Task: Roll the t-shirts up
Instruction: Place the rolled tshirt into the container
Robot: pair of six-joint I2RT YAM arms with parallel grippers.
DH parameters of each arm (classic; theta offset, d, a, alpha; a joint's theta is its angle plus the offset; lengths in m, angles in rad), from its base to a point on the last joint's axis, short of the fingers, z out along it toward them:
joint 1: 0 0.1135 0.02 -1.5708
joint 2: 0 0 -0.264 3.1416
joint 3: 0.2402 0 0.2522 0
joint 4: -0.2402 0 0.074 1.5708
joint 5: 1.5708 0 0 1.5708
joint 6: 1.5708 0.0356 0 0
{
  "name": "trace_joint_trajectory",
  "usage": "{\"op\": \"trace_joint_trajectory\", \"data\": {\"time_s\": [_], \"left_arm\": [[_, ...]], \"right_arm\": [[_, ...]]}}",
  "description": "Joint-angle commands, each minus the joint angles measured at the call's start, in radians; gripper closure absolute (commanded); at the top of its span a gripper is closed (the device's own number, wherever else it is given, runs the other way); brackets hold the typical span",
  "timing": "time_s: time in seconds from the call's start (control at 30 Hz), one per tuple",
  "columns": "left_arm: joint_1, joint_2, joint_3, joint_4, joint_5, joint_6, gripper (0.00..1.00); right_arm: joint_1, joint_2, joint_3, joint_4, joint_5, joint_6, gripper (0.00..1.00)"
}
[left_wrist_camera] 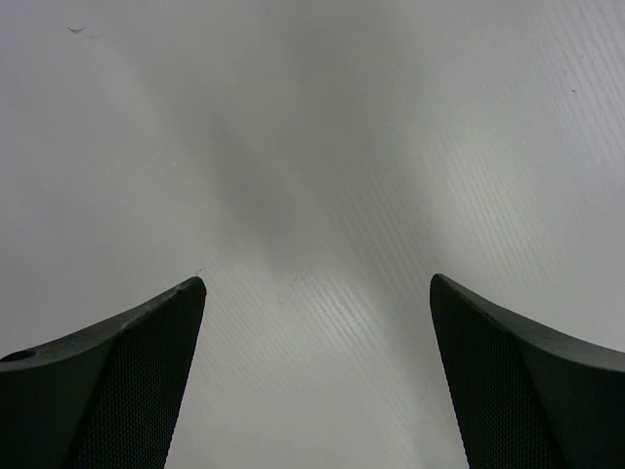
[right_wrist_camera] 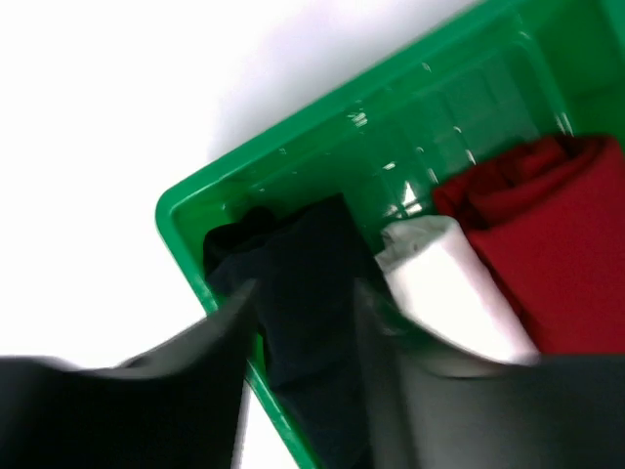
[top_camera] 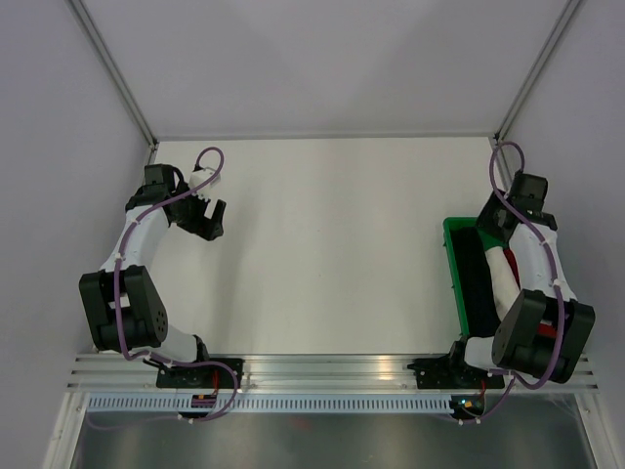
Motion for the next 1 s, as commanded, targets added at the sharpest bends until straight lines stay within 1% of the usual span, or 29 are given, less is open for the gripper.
{"op": "trace_joint_trajectory", "data": {"time_s": [0.0,0.03,0.07,0.1,0.13,0.23,0.4,0.47,0.6,0.8,0.87,0.93,0.97], "left_arm": [[0.004,-0.01,0.02,0.002,0.023,0.025,0.0],[0.006,-0.007,0.02,0.003,0.024,0.027,0.0],[0.006,-0.009,0.019,0.003,0.021,0.025,0.0],[0.006,-0.009,0.019,0.003,0.02,0.027,0.0],[0.004,-0.01,0.019,0.0,0.018,0.025,0.0],[0.004,-0.013,0.017,0.0,0.015,0.025,0.0],[0.004,-0.009,0.017,0.003,0.003,0.021,0.0],[0.004,-0.004,0.019,-0.001,0.0,0.018,0.0],[0.004,-0.003,0.019,-0.006,-0.014,0.021,0.0],[0.004,-0.009,0.022,-0.02,-0.045,0.028,0.0],[0.004,-0.015,0.028,-0.03,-0.056,0.033,0.0],[0.004,-0.032,0.03,-0.038,-0.065,0.037,0.0],[0.004,-0.041,0.028,-0.04,-0.069,0.036,0.0]], "right_arm": [[-0.029,-0.016,0.006,0.019,0.129,0.114,0.54],[-0.037,-0.011,-0.002,0.032,0.134,0.133,0.76],[-0.04,0.006,-0.017,0.047,0.128,0.145,0.86],[-0.04,0.018,-0.022,0.073,0.117,0.159,0.97],[-0.04,0.035,-0.025,0.078,0.116,0.165,1.0],[-0.04,0.102,-0.048,0.118,0.128,0.175,1.0],[-0.033,0.194,-0.108,0.213,0.038,0.172,1.0],[-0.002,0.225,-0.109,0.224,0.048,0.159,1.0],[0.026,0.245,-0.111,0.251,0.048,0.162,1.0],[0.026,0.225,-0.106,0.256,0.133,0.211,1.0],[0.024,0.195,-0.109,0.256,0.163,0.231,0.99],[0.026,0.15,-0.105,0.253,0.2,0.248,0.89],[0.026,0.135,-0.1,0.253,0.206,0.239,0.71]]}}
